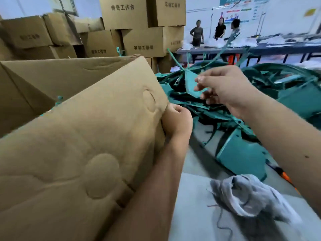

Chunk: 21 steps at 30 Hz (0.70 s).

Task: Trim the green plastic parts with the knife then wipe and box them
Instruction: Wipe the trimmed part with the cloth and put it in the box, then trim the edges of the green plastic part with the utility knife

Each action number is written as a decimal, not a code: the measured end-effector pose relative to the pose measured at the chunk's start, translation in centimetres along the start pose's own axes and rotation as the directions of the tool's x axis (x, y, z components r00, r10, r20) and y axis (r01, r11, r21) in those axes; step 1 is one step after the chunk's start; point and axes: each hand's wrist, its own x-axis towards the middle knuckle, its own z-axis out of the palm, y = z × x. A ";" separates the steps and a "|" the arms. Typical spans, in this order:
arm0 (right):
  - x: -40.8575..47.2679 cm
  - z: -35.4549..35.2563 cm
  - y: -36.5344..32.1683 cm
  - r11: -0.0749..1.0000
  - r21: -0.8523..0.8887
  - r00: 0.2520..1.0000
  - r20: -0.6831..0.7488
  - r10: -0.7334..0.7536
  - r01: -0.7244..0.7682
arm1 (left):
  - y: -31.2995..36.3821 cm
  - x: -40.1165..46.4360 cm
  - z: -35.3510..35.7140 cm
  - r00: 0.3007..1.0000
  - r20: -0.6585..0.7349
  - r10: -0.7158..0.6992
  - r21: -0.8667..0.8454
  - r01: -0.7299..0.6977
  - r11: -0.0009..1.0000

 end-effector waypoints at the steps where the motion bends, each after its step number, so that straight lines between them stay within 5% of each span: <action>1: -1.3 -2.3 2.5 0.999 -0.032 0.996 -0.081 0.041 -0.044 | -1.0 -0.9 1.0 0.998 0.055 -0.019 0.026 0.017 1.000; 5: -6.9 -9.1 11.5 0.979 -0.126 0.895 -0.437 0.092 -0.162 | -5.2 -4.7 3.9 0.978 0.207 0.007 0.232 -0.056 0.971; 9: -11.3 -13.5 16.9 0.888 -0.382 0.742 -0.666 -0.072 -0.256 | -8.6 -7.4 7.3 0.869 0.492 0.058 0.315 -0.240 0.918; 12: -12.7 -15.0 18.6 0.554 -0.735 0.795 -0.573 -0.200 -0.390 | -9.4 -8.1 9.0 0.841 0.539 0.044 0.289 -0.234 0.928; 14: -13.1 -15.2 19.6 0.345 -0.851 0.894 -0.442 -0.065 -0.396 | -9.7 -7.8 9.7 0.810 0.585 0.038 0.204 -0.193 0.960; 16: -13.4 -15.2 20.2 0.323 -0.833 0.893 -0.430 0.130 -0.449 | -10.0 -7.1 9.3 0.795 0.607 0.003 0.054 -0.045 0.998; 18: -13.3 -15.7 20.7 0.334 -0.808 0.874 -0.454 0.174 -0.486 | -10.7 -6.2 8.5 0.825 0.565 -0.022 -0.103 0.097 0.990; 21: -13.1 -15.6 20.2 0.291 -0.826 0.875 -0.459 0.151 -0.483 | -11.5 -5.9 6.7 0.879 0.477 0.010 -0.186 0.090 0.978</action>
